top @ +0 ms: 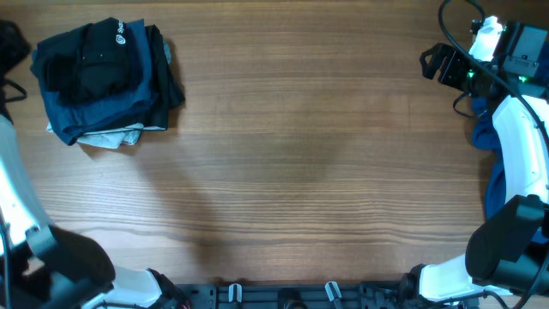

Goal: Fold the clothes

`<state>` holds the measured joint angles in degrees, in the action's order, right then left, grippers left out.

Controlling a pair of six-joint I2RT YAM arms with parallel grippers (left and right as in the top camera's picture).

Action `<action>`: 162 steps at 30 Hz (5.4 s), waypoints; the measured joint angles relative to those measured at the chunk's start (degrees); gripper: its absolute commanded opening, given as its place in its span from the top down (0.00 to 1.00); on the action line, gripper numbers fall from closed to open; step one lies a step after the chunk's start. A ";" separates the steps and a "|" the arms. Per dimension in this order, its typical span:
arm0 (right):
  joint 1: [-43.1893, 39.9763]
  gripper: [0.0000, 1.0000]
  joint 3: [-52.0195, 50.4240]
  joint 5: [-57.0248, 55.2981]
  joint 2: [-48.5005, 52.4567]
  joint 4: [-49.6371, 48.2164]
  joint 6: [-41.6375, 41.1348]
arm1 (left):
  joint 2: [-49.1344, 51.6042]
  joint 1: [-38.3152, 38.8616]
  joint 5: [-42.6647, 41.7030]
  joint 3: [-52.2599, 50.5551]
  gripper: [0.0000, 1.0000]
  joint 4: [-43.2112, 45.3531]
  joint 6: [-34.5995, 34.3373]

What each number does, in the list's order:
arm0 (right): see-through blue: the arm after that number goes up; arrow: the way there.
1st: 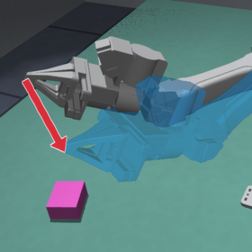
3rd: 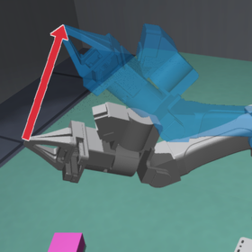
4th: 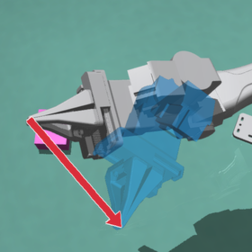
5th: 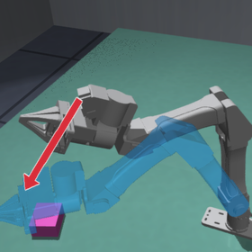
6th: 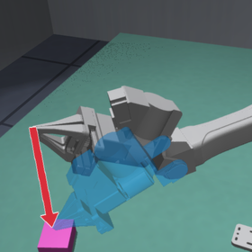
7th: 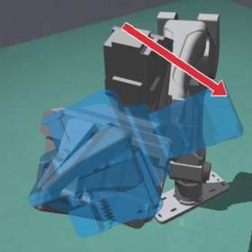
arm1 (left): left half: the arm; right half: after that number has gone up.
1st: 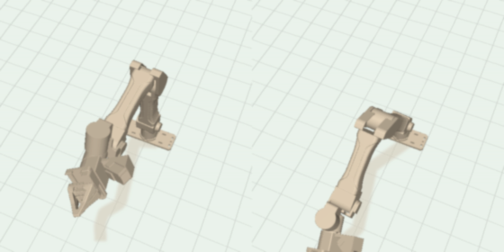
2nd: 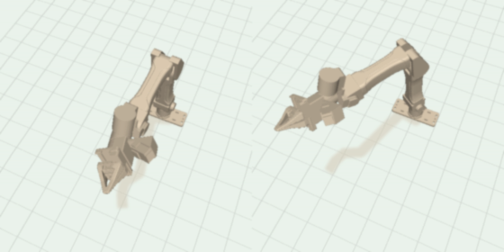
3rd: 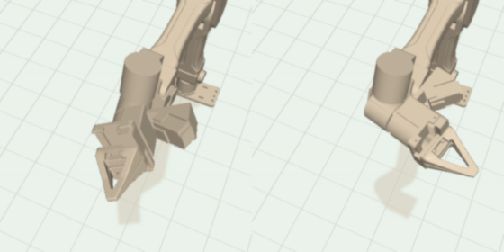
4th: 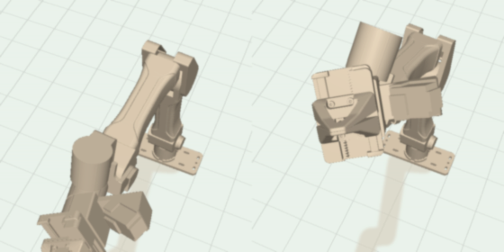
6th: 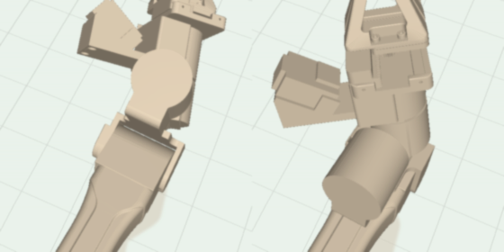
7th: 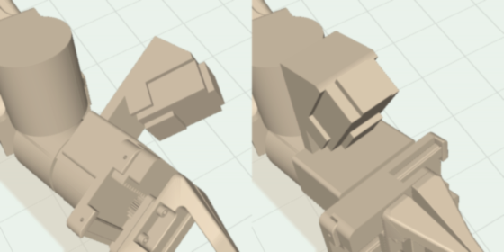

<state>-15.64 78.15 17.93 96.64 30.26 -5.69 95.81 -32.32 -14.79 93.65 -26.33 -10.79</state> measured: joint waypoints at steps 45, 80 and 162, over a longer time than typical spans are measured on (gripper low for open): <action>0.00 0.00 0.00 0.00 0.00 0.00 0.00 | 19.43 10.10 -14.08 0.42 0.96 -4.87 -7.96; 0.00 0.00 0.00 0.00 0.00 0.00 0.00 | 28.00 -2.25 -19.41 0.44 0.96 6.03 -10.75; 25.49 0.00 -35.28 -7.10 -90.66 -1.46 2.58 | 8.24 31.80 -10.93 0.26 0.00 1.70 -10.99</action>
<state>9.85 42.87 10.83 5.98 28.80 -3.11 104.05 -0.51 -25.71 93.91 -24.62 -21.78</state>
